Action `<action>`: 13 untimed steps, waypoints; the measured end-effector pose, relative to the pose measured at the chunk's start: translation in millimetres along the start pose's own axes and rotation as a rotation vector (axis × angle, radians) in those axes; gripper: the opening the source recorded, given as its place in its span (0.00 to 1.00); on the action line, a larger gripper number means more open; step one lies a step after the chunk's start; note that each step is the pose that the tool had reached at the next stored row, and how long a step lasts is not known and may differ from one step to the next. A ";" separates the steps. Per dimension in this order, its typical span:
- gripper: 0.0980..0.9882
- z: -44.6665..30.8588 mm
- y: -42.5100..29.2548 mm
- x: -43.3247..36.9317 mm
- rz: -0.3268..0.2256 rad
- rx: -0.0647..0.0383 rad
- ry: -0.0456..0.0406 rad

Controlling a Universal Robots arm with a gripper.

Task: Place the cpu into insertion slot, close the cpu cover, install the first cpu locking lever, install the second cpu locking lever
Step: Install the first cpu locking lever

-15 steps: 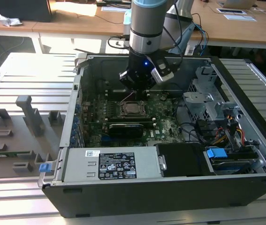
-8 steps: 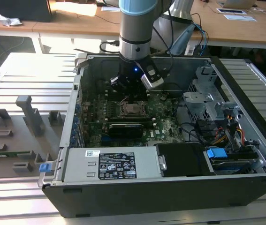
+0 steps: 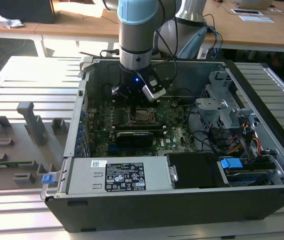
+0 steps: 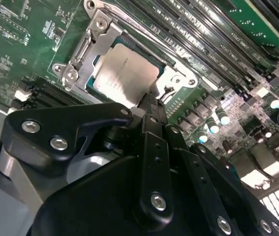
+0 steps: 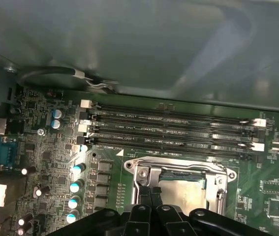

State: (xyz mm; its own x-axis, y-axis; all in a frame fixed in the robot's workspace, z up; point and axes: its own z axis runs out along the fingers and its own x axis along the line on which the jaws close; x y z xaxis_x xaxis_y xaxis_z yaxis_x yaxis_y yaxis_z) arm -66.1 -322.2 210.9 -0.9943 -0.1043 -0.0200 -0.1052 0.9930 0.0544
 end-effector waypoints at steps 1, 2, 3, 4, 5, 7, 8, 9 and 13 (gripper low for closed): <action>0.01 0.8 0.0 0.4 0.000 0.000 0.0000; 0.01 1.2 0.0 1.5 0.000 0.000 0.0002; 0.01 2.1 0.2 2.5 0.000 0.000 0.0000; 0.01 2.8 0.1 2.6 0.000 0.000 -0.0001; 0.01 3.5 0.1 2.6 0.000 0.000 0.0001; 0.01 4.1 0.0 2.7 0.000 0.000 0.0002; 0.01 4.2 0.0 2.7 0.000 0.000 0.0002; 0.01 4.4 0.0 2.7 0.000 0.000 0.0001; 0.01 4.8 -0.1 1.8 0.000 0.000 0.0001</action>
State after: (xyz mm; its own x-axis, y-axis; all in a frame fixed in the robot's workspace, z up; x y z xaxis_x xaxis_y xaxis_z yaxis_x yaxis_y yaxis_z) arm -67.8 -322.2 206.1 -0.9943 -0.1045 -0.0199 -0.1055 0.9929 0.0544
